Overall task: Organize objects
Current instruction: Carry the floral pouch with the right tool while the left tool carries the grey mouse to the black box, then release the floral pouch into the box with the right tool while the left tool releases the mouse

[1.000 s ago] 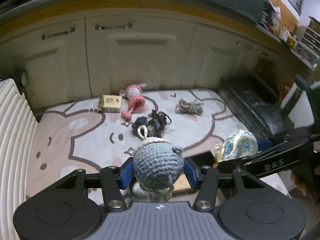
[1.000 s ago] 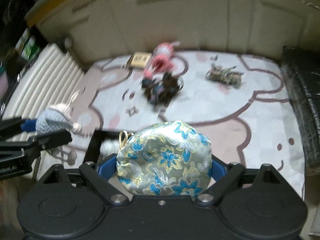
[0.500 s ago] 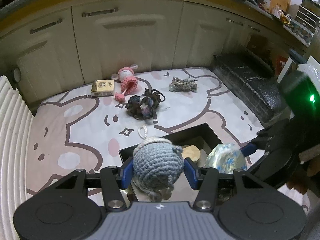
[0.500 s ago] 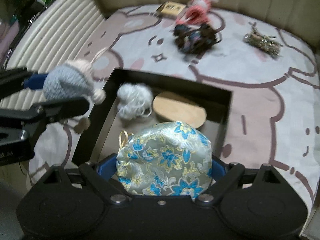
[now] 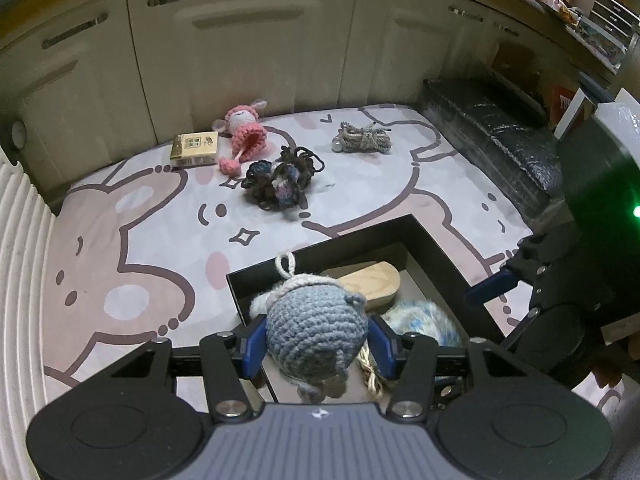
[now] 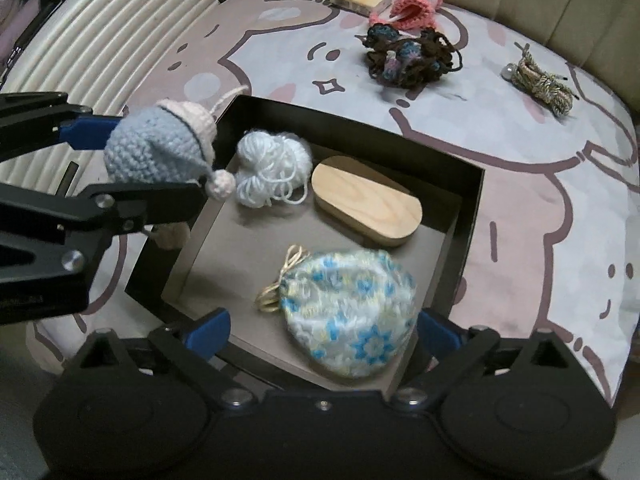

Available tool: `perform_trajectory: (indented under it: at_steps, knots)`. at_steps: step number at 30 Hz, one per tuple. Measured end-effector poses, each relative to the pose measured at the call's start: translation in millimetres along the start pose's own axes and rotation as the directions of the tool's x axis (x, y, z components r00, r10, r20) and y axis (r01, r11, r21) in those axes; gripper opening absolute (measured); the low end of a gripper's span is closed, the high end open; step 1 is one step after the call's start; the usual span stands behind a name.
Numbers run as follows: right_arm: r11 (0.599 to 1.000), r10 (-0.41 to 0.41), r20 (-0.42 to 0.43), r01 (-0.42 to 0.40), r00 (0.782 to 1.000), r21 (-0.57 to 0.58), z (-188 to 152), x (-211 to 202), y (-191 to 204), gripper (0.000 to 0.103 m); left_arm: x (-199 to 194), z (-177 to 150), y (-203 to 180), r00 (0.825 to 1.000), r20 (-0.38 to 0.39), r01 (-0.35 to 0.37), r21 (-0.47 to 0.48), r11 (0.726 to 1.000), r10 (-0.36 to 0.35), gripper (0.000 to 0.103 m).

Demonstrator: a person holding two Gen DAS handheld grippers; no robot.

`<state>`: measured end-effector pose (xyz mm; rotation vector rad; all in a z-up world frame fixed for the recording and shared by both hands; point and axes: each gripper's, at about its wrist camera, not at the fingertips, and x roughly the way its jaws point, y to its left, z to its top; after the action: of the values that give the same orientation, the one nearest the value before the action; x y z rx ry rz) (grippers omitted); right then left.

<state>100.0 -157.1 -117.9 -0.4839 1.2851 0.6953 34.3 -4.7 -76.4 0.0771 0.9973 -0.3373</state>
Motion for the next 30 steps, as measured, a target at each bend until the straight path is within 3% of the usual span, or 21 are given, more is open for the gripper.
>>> perform_trajectory:
  at_steps: [7,19,25,27,30]
  knots:
    - [0.999,0.033,0.029,-0.033,0.999,0.009,0,-15,-7,0.091,7,-4,-5,0.999,-0.041,0.009,0.018,1.0,-0.008,0.054]
    - [0.994,-0.077,0.021,0.078,0.997,-0.072,-5,-16,-7,0.091,17,-11,-10,0.993,-0.115,0.006,0.047,0.999,-0.001,0.054]
    - [0.996,-0.074,0.018,0.075,0.997,-0.053,-5,-16,-13,0.091,24,-18,-16,0.984,-0.176,-0.004,0.092,0.996,0.021,0.055]
    - [0.996,-0.066,0.021,0.067,0.998,-0.051,-5,-17,-13,0.091,27,-21,-20,0.978,-0.207,0.004,0.122,0.993,0.022,0.056]
    - [0.998,-0.055,0.028,0.056,0.998,-0.042,-6,-19,-15,0.091,27,-23,-24,0.978,-0.207,0.0,0.146,0.989,0.03,0.069]
